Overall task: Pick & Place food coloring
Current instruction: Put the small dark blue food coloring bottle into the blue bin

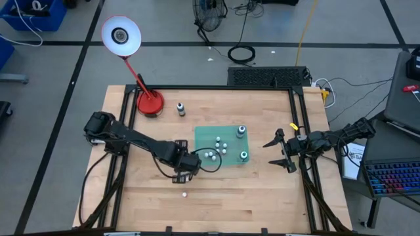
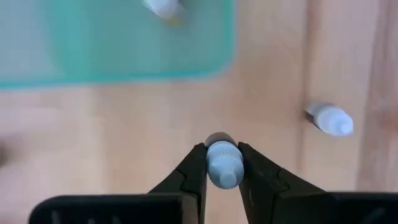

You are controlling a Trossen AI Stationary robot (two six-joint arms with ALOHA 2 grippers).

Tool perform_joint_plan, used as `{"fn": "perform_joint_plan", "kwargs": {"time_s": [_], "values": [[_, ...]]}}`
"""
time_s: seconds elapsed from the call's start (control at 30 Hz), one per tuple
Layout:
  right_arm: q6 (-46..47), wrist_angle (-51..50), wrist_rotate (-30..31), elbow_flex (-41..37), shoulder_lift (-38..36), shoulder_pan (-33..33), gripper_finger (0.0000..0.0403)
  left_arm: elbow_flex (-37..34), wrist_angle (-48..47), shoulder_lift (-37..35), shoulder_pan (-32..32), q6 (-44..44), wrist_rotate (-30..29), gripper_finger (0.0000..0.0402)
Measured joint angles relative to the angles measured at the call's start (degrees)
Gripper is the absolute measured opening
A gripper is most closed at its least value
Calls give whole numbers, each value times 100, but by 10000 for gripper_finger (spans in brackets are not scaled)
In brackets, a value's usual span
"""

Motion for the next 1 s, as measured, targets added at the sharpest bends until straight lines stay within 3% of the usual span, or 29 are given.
{"fn": "perform_joint_plan", "kwargs": {"time_s": [0.1,0.3,0.6,0.73,1.0], "values": [[0,0,0,-1,0,1,313,718,-353,-5,138,256,-472,68],[0,0,0,-1,0,0,313,1731,-224,60,696,1195,-515,68],[0,2,2,-1,-2,0,313,1796,-24,814,1751,1491,117,68],[0,-2,0,0,0,0,313,1789,141,1342,1950,1737,458,68],[0,-2,0,-1,0,0,313,1789,265,1945,2105,1775,606,68]]}}
